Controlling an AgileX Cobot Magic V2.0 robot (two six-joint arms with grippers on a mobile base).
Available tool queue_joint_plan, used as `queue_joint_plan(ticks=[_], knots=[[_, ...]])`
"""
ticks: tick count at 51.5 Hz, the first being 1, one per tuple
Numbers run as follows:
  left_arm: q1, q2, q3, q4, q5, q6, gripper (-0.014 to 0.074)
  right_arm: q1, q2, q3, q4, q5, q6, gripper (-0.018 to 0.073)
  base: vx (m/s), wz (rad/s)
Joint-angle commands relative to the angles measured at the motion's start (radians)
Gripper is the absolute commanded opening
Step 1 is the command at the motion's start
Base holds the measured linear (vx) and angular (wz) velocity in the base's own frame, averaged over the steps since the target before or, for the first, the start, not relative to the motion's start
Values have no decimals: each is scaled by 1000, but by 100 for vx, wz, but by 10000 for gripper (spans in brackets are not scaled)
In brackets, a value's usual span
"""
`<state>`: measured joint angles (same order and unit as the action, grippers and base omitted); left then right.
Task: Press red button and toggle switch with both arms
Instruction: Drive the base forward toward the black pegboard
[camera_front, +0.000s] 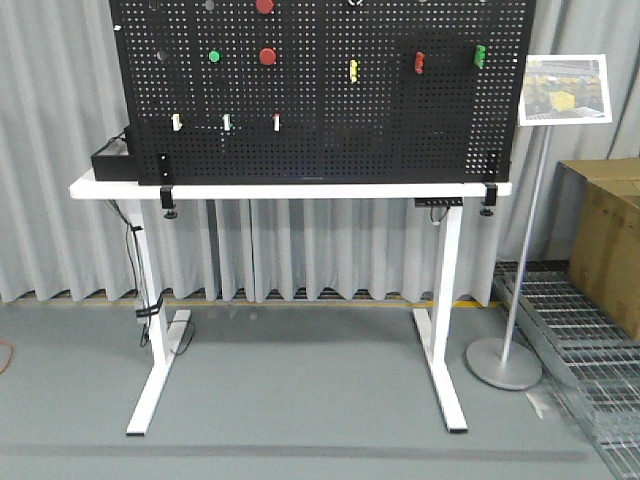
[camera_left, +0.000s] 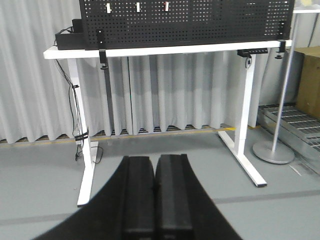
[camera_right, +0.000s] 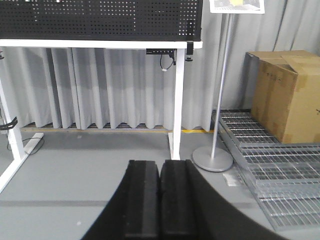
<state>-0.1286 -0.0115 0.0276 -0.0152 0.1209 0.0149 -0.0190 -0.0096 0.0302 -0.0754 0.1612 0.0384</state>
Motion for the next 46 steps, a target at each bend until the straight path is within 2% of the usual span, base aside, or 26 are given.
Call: queue_joint_plan(ticks=[1,46], knots=[[-1,-16,34,-2,-80,-7,2,2,-17,12,-15,-78,-5,-3,44,2],[-1,-16,34,-2,-80,-7,2,2,-17,12,-15,-79,-5,-3,47,3]])
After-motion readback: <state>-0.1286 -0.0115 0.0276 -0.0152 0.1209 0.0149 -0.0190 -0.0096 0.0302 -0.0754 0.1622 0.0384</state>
